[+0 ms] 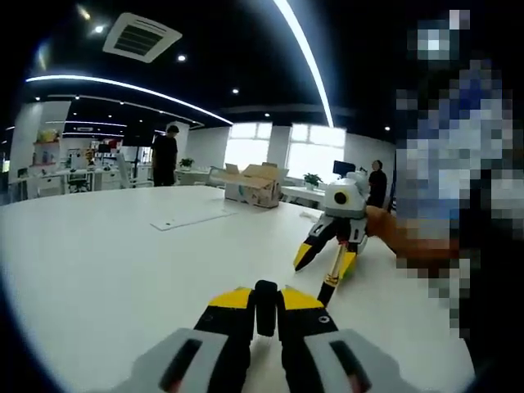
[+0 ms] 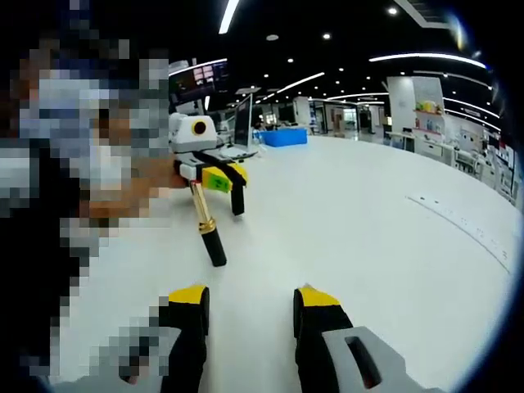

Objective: Unscrew the lipstick cap, remove the lipstick, and put the cap back on the lipstick

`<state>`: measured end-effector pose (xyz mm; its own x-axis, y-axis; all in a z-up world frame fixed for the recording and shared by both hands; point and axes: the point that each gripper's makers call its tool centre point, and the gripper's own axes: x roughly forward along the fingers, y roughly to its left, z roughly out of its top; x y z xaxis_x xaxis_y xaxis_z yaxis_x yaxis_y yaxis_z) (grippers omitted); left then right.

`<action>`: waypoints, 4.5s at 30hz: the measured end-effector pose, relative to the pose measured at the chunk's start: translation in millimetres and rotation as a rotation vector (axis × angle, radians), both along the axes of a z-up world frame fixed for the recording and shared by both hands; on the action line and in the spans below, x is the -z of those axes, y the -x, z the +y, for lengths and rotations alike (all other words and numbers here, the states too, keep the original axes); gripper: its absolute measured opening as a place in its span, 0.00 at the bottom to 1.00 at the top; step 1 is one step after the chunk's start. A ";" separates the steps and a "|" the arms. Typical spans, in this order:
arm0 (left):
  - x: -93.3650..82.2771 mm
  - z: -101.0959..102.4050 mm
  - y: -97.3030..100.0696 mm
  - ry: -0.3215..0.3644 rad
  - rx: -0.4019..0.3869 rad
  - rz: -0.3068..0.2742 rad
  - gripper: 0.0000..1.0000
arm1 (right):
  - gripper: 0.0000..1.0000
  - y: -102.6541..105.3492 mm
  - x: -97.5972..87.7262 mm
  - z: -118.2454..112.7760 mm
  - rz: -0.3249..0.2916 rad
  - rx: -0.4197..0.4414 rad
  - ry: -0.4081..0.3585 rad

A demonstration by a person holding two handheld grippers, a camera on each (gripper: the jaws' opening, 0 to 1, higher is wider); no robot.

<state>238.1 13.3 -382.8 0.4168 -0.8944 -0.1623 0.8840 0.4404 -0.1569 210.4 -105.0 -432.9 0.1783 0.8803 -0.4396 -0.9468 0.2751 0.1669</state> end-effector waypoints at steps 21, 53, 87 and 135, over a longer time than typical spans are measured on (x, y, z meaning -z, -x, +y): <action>-15.6 8.7 -6.4 0.075 -0.039 -0.003 0.13 | 0.40 -2.5 -10.0 2.4 -0.018 0.010 -0.036; -79.2 12.7 2.0 0.341 -0.033 -0.126 0.13 | 0.40 -7.1 -12.2 -2.8 -0.041 0.034 -0.034; -109.6 6.4 17.1 0.497 -0.001 -0.152 0.13 | 0.40 8.3 -13.7 5.4 -0.047 0.023 -0.037; -129.9 -3.5 39.2 0.549 0.076 -0.194 0.13 | 0.44 -0.6 -10.0 0.6 -0.034 0.005 -0.025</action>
